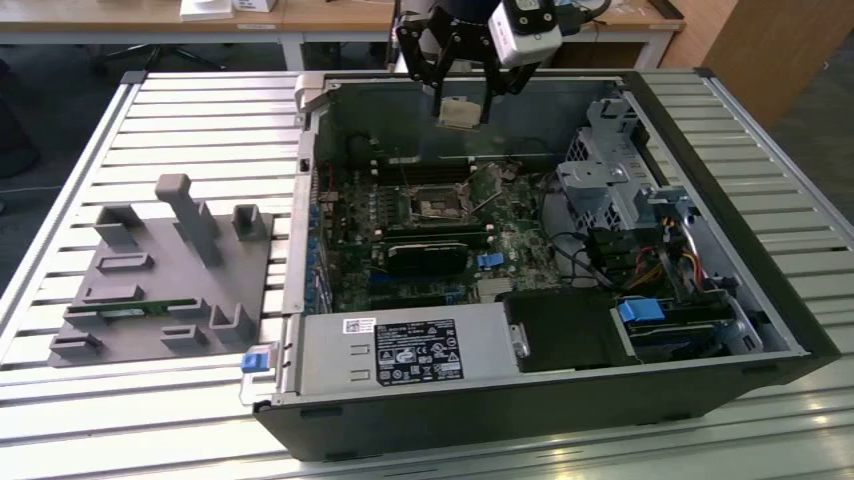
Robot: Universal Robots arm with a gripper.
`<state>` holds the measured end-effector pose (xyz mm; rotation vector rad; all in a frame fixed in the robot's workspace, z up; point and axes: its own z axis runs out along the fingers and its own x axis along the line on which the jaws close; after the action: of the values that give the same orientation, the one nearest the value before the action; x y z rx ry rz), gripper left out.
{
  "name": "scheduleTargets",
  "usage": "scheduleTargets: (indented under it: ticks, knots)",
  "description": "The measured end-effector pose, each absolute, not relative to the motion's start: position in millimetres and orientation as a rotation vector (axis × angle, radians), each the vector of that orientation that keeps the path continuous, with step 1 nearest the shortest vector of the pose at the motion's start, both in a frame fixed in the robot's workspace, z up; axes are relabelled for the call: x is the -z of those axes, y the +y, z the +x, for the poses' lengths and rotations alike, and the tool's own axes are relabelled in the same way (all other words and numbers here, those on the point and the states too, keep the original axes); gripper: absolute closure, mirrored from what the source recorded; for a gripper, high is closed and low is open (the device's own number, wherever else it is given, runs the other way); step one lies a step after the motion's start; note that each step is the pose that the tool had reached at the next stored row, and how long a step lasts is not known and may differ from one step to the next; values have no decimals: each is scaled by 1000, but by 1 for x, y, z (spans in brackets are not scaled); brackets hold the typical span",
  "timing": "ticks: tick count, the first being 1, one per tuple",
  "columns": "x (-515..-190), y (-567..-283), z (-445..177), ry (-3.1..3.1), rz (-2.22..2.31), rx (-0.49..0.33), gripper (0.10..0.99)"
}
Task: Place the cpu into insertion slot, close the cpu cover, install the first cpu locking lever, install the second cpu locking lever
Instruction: 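Place the cpu into insertion slot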
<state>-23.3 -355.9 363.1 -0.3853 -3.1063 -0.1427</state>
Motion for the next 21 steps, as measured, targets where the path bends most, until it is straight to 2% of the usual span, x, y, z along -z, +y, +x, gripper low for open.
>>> scheduleTargets:
  ticks: [21]
  knots:
    - [-363,-356,-23,-3104,-410,143,545]
